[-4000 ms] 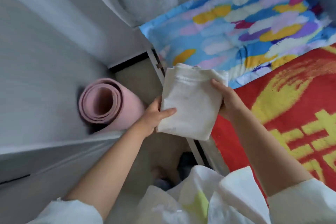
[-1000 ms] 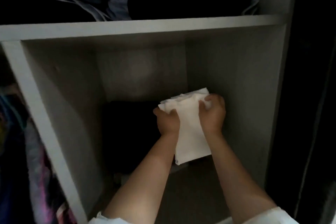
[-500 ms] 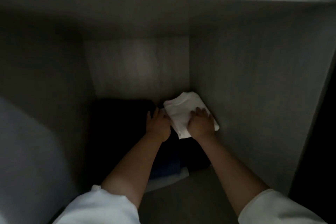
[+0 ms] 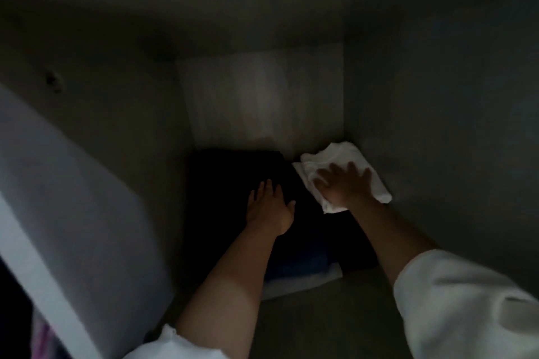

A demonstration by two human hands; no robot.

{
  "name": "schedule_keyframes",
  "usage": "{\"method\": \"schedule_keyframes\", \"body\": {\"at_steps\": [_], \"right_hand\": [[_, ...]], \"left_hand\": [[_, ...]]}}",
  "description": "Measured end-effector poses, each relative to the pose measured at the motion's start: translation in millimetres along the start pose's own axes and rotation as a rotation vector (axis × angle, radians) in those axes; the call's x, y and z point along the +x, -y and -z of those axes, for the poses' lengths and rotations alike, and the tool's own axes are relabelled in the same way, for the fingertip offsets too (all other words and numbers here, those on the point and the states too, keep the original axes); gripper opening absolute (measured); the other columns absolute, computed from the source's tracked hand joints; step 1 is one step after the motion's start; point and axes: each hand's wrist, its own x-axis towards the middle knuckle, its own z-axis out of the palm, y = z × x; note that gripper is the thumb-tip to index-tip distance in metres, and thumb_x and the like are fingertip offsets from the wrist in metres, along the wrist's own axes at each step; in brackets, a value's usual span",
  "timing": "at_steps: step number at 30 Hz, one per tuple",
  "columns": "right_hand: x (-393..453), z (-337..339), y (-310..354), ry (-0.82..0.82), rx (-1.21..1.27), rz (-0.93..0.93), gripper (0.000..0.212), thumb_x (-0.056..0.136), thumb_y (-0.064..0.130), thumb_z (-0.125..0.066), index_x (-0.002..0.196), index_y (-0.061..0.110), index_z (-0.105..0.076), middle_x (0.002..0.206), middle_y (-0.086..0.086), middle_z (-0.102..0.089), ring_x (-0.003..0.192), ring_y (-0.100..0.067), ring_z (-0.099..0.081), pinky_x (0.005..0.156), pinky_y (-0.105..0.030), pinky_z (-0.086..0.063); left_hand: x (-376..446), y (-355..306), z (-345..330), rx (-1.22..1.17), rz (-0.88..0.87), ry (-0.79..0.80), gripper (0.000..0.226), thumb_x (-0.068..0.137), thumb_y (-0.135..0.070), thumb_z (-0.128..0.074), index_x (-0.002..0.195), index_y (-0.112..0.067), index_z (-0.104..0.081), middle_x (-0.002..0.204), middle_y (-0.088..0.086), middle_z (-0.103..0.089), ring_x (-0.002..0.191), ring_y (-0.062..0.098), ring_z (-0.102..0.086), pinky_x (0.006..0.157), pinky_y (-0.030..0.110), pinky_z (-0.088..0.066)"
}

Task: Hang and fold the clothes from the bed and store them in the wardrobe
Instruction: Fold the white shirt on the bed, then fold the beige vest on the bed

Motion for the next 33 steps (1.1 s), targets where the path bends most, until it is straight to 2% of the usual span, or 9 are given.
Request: {"method": "schedule_keyframes", "body": {"at_steps": [9, 12, 14, 16, 18, 21, 26, 29, 33], "right_hand": [[-2, 16, 7, 0.079, -0.03, 0.013, 0.052, 0.097, 0.053, -0.012, 0.146, 0.035, -0.013, 0.154, 0.003, -0.014, 0.14, -0.032, -0.013, 0.111, -0.055, -0.008], [-23, 14, 5, -0.027, -0.022, 0.056, 0.05, 0.099, 0.045, -0.02, 0.146, 0.028, -0.02, 0.153, -0.002, -0.021, 0.139, -0.029, -0.019, 0.112, -0.052, -0.013], [-53, 14, 0, -0.105, -0.021, 0.099, 0.049, 0.1, 0.038, -0.022, 0.147, 0.024, -0.019, 0.152, -0.005, -0.023, 0.135, -0.027, -0.027, 0.111, -0.043, -0.022], [-86, 16, -1, -0.207, 0.037, 0.154, 0.049, 0.101, 0.03, -0.027, 0.147, 0.019, -0.018, 0.151, -0.009, -0.025, 0.13, -0.027, -0.037, 0.102, -0.034, -0.033], [-132, 19, 4, -0.307, 0.066, 0.148, 0.05, 0.099, 0.025, -0.033, 0.146, 0.015, -0.022, 0.146, -0.013, -0.035, 0.12, -0.03, -0.047, 0.09, -0.033, -0.042], [-201, 25, 13, -0.349, -0.002, 0.049, 0.046, 0.096, 0.023, -0.037, 0.14, 0.012, -0.034, 0.128, -0.017, -0.051, 0.108, -0.033, -0.054, 0.079, -0.035, -0.046], [-322, 26, 5, -0.33, -0.031, -0.187, 0.032, 0.092, 0.024, -0.043, 0.118, 0.009, -0.053, 0.116, -0.014, -0.058, 0.105, -0.033, -0.057, 0.073, -0.032, -0.045], [-388, 24, -21, -0.316, 0.01, -0.263, 0.033, 0.09, 0.019, -0.044, 0.12, 0.009, -0.054, 0.121, -0.011, -0.055, 0.11, -0.032, -0.054, 0.08, -0.033, -0.046], [-469, 26, -75, -0.351, 0.006, -0.41, 0.034, 0.09, 0.016, -0.042, 0.122, 0.011, -0.054, 0.128, -0.006, -0.053, 0.115, -0.027, -0.051, 0.087, -0.031, -0.045]], "left_hand": [[-31, -5, 2, 0.098, 0.005, -0.033, 0.055, 0.1, -0.039, -0.023, 0.148, -0.013, -0.015, 0.155, 0.012, -0.011, 0.142, 0.027, -0.012, 0.113, 0.045, -0.012], [-48, -3, 4, 0.13, -0.003, -0.048, 0.051, 0.1, -0.038, -0.027, 0.144, -0.012, -0.026, 0.149, 0.012, -0.027, 0.135, 0.027, -0.026, 0.107, 0.043, -0.024], [-65, -2, 6, 0.127, -0.026, -0.068, 0.046, 0.1, -0.035, -0.029, 0.14, -0.013, -0.033, 0.143, 0.011, -0.036, 0.13, 0.026, -0.033, 0.103, 0.041, -0.03], [-81, -1, 10, 0.126, -0.05, -0.087, 0.042, 0.099, -0.032, -0.031, 0.136, -0.013, -0.039, 0.14, 0.01, -0.04, 0.128, 0.026, -0.036, 0.1, 0.04, -0.032], [-103, -2, 14, 0.144, -0.076, -0.075, 0.039, 0.098, -0.028, -0.035, 0.133, -0.012, -0.044, 0.137, 0.01, -0.043, 0.125, 0.027, -0.038, 0.098, 0.038, -0.035], [-147, -8, 11, 0.193, -0.127, -0.017, 0.037, 0.096, -0.026, -0.037, 0.129, -0.012, -0.048, 0.132, 0.01, -0.046, 0.12, 0.026, -0.042, 0.093, 0.035, -0.039], [-229, -36, 2, 0.206, -0.296, -0.003, 0.036, 0.097, -0.026, -0.039, 0.128, -0.013, -0.05, 0.128, 0.009, -0.049, 0.118, 0.026, -0.045, 0.09, 0.033, -0.039], [-269, -65, -5, 0.185, -0.408, 0.002, 0.033, 0.095, -0.025, -0.043, 0.124, -0.013, -0.055, 0.129, 0.009, -0.052, 0.119, 0.028, -0.048, 0.087, 0.033, -0.043], [-318, -125, -13, 0.069, -0.606, -0.044, 0.028, 0.089, -0.007, -0.042, 0.112, -0.011, -0.058, 0.122, 0.008, -0.056, 0.115, 0.028, -0.051, 0.085, 0.033, -0.041]]}}
